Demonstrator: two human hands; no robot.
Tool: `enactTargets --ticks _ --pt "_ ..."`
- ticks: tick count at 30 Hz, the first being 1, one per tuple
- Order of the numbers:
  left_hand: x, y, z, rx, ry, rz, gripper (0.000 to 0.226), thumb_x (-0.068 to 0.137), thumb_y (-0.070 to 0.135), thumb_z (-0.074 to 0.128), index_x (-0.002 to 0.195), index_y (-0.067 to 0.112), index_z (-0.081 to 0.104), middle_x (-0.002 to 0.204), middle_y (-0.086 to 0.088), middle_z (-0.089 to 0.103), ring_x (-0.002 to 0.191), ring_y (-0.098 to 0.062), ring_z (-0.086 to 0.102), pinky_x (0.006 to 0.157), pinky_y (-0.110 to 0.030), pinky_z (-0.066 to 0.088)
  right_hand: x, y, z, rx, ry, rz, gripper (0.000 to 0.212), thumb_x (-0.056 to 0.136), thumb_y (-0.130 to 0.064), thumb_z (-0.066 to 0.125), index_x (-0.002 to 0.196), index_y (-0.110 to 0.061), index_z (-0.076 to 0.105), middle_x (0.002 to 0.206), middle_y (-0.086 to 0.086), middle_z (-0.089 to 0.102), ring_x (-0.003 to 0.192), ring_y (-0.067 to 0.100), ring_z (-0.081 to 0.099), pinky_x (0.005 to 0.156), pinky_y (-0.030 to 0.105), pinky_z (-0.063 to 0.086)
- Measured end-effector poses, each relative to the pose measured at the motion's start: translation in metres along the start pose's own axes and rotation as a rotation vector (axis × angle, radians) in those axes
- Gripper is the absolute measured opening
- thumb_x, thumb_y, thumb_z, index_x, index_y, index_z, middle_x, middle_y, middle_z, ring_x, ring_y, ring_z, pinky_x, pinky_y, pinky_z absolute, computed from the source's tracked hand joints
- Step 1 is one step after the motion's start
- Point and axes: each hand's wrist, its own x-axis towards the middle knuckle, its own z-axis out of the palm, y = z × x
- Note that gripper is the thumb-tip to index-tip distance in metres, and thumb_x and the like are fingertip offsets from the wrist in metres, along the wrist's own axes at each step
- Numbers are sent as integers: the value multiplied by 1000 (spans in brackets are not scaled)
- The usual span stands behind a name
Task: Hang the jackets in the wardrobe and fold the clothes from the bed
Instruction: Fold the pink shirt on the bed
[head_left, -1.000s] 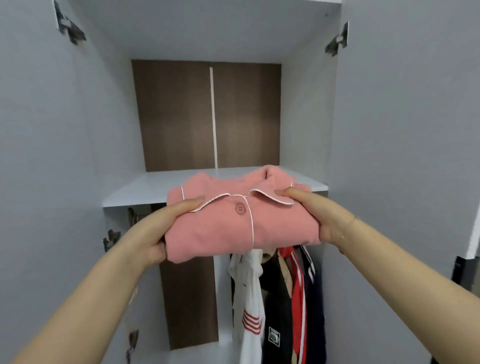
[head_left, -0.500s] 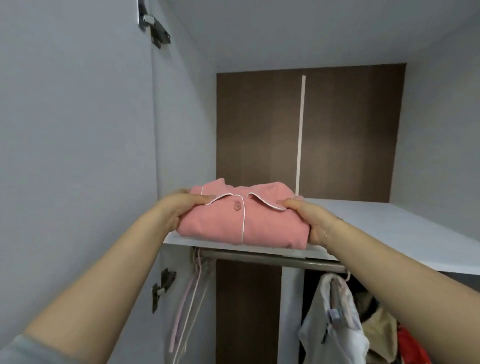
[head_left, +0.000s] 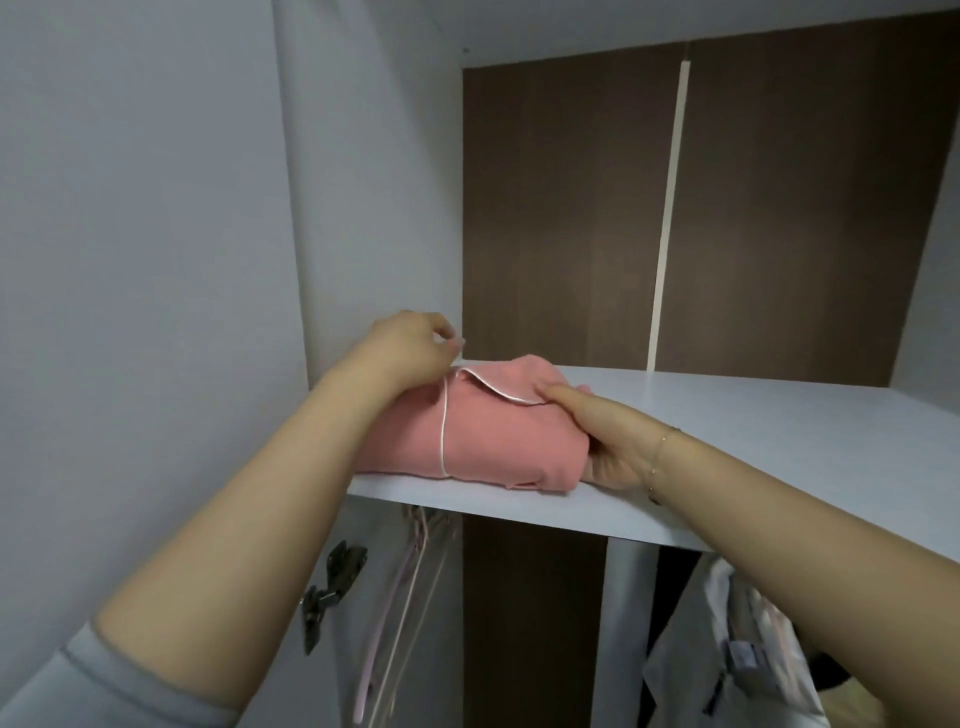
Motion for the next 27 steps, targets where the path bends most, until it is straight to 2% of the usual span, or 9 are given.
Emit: enactTargets --ticks 3,5,7,14,18,20,23,25,27 --pt "-8 23 12 -89 -385 62 58 91 69 38 135 33 53 145 5 49 131 -20 47 110 -32 31 -8 -4 -11 68 -3 9 30 99 -31 51 119 -11 61 109 13 66 93 28 68 73 43 60" --pt "-13 22 29 114 -483 25 75 85 81 30 146 40 38 157 8 30 145 -23 29 119 -44 14 -12 -2 -14 76 43 7 19 101 -22 47 108 -10 61 94 12 63 76 25 67 54 37 59" --pt "-16 18 43 253 -435 23 80 81 86 26 149 44 29 162 9 18 149 -24 15 120 -50 4 -15 1 -12 69 77 -13 17 102 -18 48 110 -8 59 91 11 63 75 22 65 49 34 59" --pt "-15 10 51 306 -403 79 81 80 87 22 149 45 26 162 5 18 149 -22 17 120 -53 8 -30 8 -5 80 110 -68 28 96 -9 59 123 -2 58 99 13 65 87 22 64 57 31 58" --pt "-21 9 48 180 -260 113 83 84 79 35 153 41 11 161 2 22 147 -23 25 119 -51 16 -50 18 -17 33 188 -149 24 91 -6 62 114 0 62 118 19 63 105 27 64 84 33 56" --pt "-33 13 42 87 -87 121 84 89 66 47 155 32 8 162 1 20 146 -24 25 118 -53 18 -70 21 -22 -36 229 -186 12 92 -11 63 103 -7 64 120 16 63 106 26 65 86 32 54" --pt "-72 27 35 -47 181 232 61 94 41 54 149 26 34 157 -1 32 142 -24 32 117 -50 23 -113 26 -25 -97 223 -273 18 96 -15 58 112 -11 65 113 9 70 100 21 70 90 31 55" --pt "-109 40 32 -257 211 273 43 94 29 56 137 25 53 148 2 45 133 -18 42 111 -37 34 -149 31 -26 -121 205 -354 22 97 -15 56 116 -13 67 109 5 73 98 17 72 87 27 56" --pt "-155 54 30 -504 143 219 32 95 25 56 127 29 60 132 13 55 121 -6 50 92 -18 41 -190 40 -26 -122 212 -419 22 98 -16 54 115 -16 68 107 1 74 98 14 71 88 28 56"
